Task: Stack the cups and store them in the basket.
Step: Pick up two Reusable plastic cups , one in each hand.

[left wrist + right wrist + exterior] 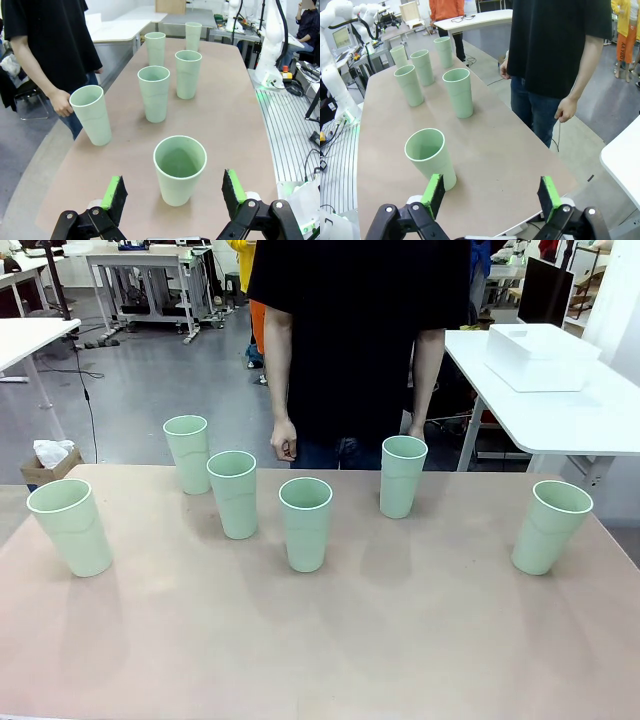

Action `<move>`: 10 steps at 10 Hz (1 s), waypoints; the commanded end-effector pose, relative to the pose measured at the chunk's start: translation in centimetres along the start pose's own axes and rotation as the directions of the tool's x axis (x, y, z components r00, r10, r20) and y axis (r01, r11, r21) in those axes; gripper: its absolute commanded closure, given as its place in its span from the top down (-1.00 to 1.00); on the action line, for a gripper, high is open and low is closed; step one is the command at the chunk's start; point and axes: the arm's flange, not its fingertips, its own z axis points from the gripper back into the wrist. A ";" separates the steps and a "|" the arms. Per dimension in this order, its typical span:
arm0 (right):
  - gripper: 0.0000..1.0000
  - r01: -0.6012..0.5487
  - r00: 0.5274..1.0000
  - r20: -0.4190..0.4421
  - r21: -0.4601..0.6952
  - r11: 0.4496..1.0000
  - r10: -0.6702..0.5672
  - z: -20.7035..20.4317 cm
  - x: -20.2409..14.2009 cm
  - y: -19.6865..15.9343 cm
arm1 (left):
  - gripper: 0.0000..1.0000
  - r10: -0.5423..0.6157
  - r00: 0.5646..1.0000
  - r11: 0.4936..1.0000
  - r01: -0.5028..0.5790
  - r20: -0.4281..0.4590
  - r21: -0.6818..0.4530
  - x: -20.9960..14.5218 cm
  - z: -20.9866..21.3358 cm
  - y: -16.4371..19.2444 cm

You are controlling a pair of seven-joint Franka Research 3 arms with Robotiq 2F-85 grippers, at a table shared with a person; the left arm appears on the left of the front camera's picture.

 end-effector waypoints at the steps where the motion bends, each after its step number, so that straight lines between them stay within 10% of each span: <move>1: 1.00 -0.003 1.000 0.001 -0.002 1.000 0.003 0.1 0.2 0.0 | 1.00 -0.007 1.000 1.000 0.007 0.000 0.002 0.3 0.1 -0.1; 10: 1.00 -0.003 1.000 0.001 -0.002 1.000 0.003 0.1 0.2 0.0 | 1.00 -0.007 1.000 1.000 0.007 0.000 0.002 0.3 0.1 -0.1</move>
